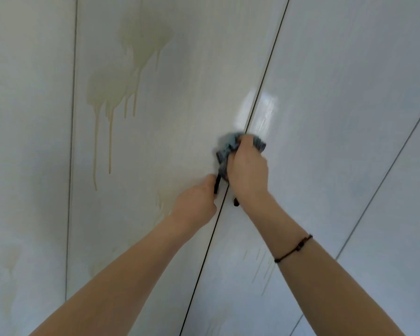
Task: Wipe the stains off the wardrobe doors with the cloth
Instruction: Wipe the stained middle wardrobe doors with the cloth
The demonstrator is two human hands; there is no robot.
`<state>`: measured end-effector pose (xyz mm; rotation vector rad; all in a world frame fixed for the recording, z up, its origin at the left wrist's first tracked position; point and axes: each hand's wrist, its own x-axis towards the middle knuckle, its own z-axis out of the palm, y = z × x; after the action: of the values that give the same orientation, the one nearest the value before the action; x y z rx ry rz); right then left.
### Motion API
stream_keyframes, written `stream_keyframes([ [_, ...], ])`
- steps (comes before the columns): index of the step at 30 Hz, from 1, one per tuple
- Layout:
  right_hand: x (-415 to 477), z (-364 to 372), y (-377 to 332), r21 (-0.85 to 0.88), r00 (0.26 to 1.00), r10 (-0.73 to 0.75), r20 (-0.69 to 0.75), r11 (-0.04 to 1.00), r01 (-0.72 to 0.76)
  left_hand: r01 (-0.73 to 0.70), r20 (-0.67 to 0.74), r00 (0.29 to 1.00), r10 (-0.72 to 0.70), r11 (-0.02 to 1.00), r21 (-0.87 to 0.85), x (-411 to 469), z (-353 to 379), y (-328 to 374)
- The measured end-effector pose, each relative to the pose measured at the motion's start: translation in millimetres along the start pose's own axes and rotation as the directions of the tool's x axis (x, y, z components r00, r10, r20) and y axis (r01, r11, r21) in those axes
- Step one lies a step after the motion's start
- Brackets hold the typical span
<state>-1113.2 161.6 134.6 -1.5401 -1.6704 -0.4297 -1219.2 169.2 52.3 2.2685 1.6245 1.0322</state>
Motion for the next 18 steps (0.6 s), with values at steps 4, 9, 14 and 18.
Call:
stream_keyframes([
  [4,59.6,-32.8,-18.0,-0.051,0.977,-0.035,-0.211,0.998,0.025,0.011,-0.014,1.0,-0.011,1.0,-0.016,2.1,0.7,-0.2],
  [9,77.2,-36.7,-16.0,-0.115,0.968,-0.088,-0.233,0.991,0.062,0.022,-0.045,0.999,-0.023,1.0,-0.021,0.7,6.5,-1.4],
  [14,22.4,2.7,11.5,-0.108,0.992,-0.116,-0.052,0.988,0.11,0.049,-0.032,0.998,-0.051,0.996,-0.078,-1.7,13.6,-0.4],
  [18,-2.0,22.7,22.4,-0.118,0.998,-0.066,-0.001,0.991,0.066,0.039,-0.022,0.999,-0.041,0.993,-0.109,-3.7,12.8,-5.0],
])
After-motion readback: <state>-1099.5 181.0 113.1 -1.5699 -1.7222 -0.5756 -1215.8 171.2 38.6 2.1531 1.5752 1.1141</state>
